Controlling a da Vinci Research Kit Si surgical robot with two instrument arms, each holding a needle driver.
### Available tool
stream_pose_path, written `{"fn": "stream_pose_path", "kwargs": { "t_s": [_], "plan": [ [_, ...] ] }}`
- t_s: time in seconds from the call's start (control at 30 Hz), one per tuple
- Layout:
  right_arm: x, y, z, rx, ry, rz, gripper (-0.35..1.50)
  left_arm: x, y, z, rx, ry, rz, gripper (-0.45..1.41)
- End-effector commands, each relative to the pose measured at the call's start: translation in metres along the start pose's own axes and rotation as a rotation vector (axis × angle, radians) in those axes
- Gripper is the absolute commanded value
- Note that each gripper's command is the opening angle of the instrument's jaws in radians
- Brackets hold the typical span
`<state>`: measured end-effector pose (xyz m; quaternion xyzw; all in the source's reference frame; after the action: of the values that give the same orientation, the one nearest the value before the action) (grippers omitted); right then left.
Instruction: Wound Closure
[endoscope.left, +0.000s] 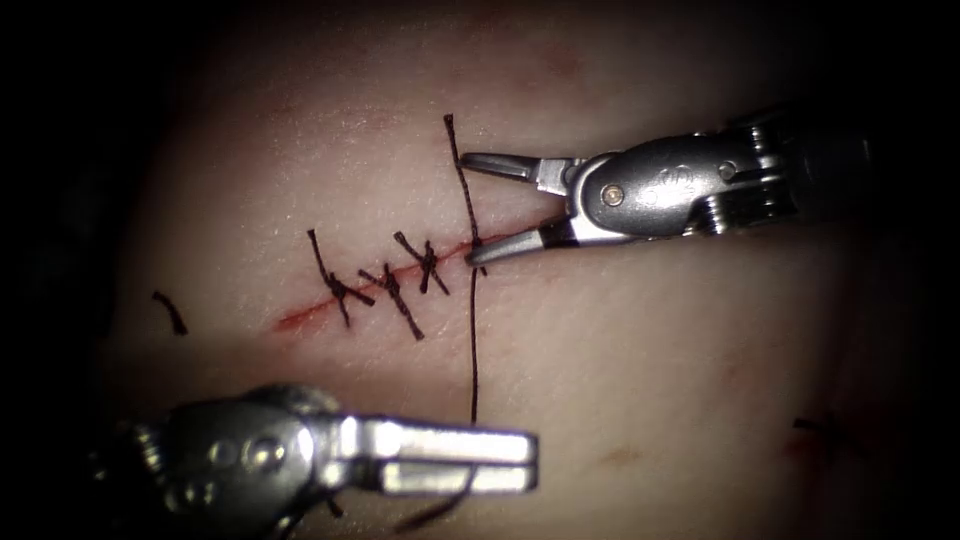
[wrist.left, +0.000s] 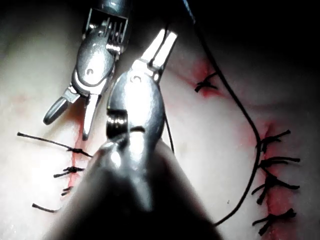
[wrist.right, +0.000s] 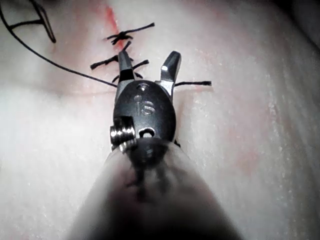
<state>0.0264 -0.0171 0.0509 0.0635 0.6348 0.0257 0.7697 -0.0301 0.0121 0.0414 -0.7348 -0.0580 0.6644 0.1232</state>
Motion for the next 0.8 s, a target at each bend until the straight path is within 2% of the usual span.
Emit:
{"fn": "stream_pose_path", "kwargs": {
  "t_s": [0.03, 0.2, 0.4, 0.43, 0.53, 0.57, 0.67, 0.77, 0.8],
  "plan": [
    [-0.0004, -0.0009, 0.0013, 0.005, 0.009, 0.006, 0.83, -0.0004, -0.0011, 0.0003, 0.007, 0.004, 0.003, -0.45],
    [0.0003, -0.0018, 0.0022, 0.012, 0.041, 0.013, 0.71, -0.0009, -0.0035, 0.0000, 0.026, -0.004, 0.013, -0.45],
    [0.0009, -0.0036, 0.0035, 0.017, 0.087, 0.033, 0.64, -0.0040, -0.0063, 0.0002, 0.061, -0.007, 0.022, -0.45],
    [0.0008, -0.0044, 0.0037, 0.021, 0.095, 0.036, 0.52, -0.0049, -0.0072, 0.0001, 0.081, -0.006, 0.026, -0.45],
    [0.0006, -0.0052, 0.0039, 0.024, 0.097, 0.044, 0.42, -0.0055, -0.0078, -0.0001, 0.092, -0.009, 0.028, -0.45],
    [0.0003, -0.0058, 0.0041, 0.032, 0.107, 0.061, 0.22, -0.0060, -0.0085, -0.0002, 0.108, -0.008, 0.028, -0.45],
    [0.0002, -0.0062, 0.0042, 0.028, 0.120, 0.075, 0.14, -0.0064, -0.0092, -0.0004, 0.119, -0.009, 0.028, -0.45],
    [0.0001, -0.0069, 0.0046, 0.018, 0.143, 0.087, 0.14, -0.0067, -0.0099, -0.0004, 0.134, -0.010, 0.027, -0.45],
    [0.0002, -0.0075, 0.0049, 0.012, 0.156, 0.089, 0.05, -0.0070, -0.0103, -0.0003, 0.140, -0.015, 0.033, -0.45]
  ]
}}
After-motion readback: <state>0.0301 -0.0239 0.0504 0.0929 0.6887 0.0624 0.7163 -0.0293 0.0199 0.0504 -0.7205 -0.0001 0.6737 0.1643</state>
